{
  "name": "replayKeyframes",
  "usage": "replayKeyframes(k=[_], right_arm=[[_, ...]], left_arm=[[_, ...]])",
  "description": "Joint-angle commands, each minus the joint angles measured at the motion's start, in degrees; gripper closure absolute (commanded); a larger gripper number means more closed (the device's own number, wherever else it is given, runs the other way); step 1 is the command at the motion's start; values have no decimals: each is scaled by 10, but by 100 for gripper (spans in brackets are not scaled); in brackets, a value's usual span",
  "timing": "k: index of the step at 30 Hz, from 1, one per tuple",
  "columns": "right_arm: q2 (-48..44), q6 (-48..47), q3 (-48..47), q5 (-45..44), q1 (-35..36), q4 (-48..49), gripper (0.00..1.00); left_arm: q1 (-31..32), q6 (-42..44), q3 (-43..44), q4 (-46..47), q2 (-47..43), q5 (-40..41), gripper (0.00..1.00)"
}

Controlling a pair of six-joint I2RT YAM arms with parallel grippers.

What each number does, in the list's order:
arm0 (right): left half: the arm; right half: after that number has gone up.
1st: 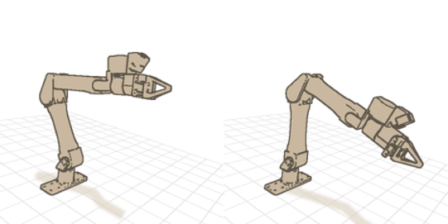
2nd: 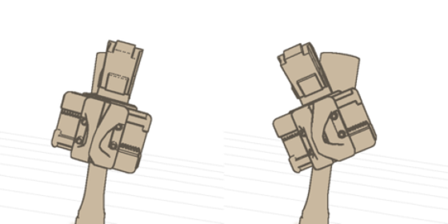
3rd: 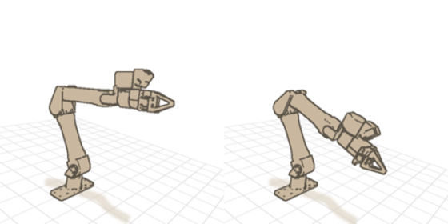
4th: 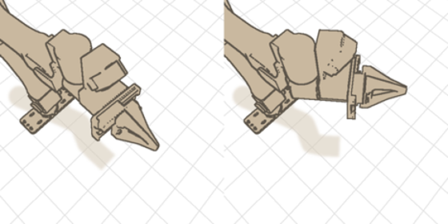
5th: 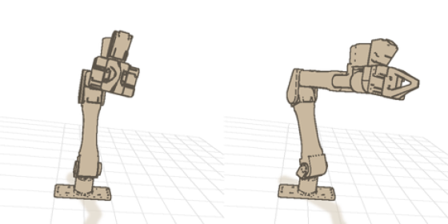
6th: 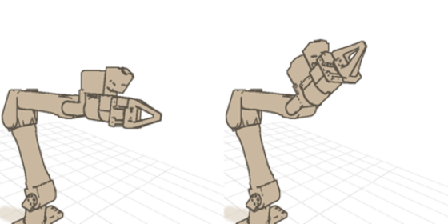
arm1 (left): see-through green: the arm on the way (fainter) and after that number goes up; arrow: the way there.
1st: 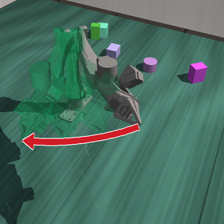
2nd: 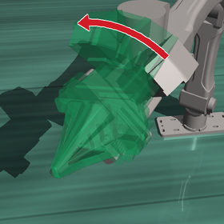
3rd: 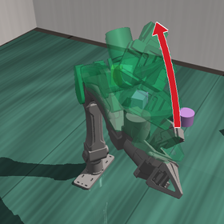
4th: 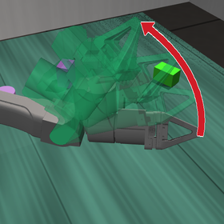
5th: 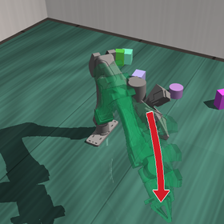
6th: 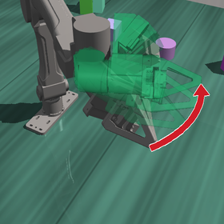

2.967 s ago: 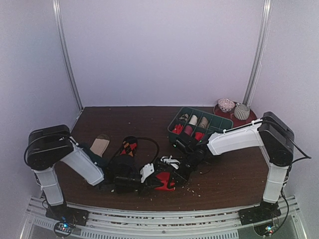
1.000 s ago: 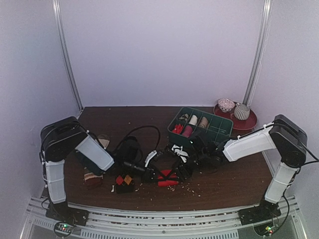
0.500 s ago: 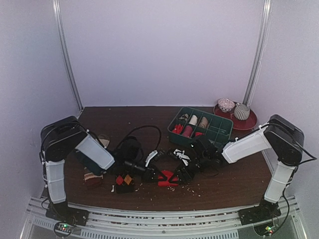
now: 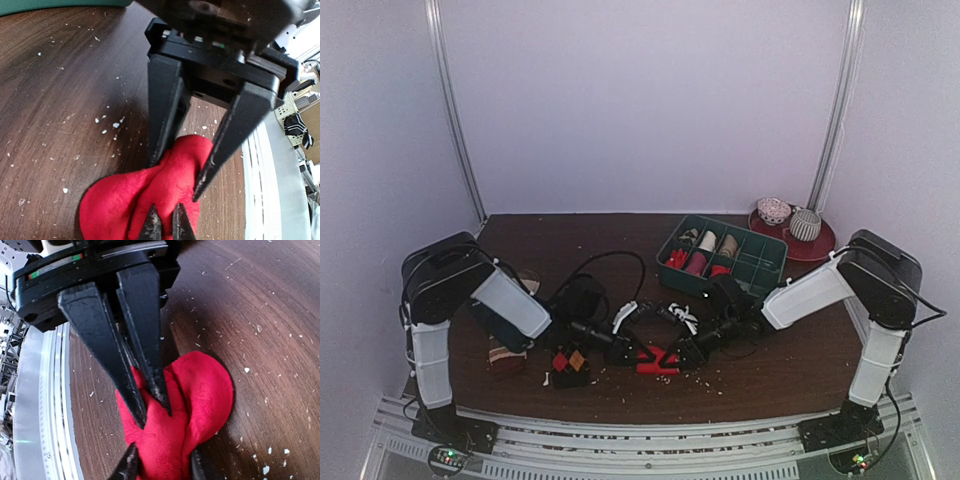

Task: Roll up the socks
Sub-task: Pick up the pair of socks from the center of the board.

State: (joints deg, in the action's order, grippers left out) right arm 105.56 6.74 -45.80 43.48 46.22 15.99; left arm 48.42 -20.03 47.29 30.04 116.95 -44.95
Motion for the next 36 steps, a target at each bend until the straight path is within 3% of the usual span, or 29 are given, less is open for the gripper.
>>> replayKeyframes(k=[1,5,7,9,20,23,29,33,36], right_arm=[[34,5,0,-1,7,-68,80],[46,16,2,-7,6,-68,100],[48,24,3,-18,7,-65,100],[41,33,8,-27,6,-59,100],[-30,108,0,-86,-11,-50,100],[-87,142,1,-121,-28,-43,100],[-202,226,-16,-229,-63,-26,100],[-250,253,-42,-350,-76,-75,100],[-297,303,-20,-406,-115,-59,100]], left_arm=[[-5,30,-47,-270,89,161,100],[-5,30,-42,-265,78,185,100],[-5,31,-35,-263,60,208,98],[-5,36,-24,-260,32,237,84],[-5,108,47,-270,-189,382,38],[-6,124,39,-274,-258,425,4],[-12,141,27,-263,-354,519,2],[-17,133,8,-211,-406,571,2],[-28,119,-12,-165,-436,580,2]])
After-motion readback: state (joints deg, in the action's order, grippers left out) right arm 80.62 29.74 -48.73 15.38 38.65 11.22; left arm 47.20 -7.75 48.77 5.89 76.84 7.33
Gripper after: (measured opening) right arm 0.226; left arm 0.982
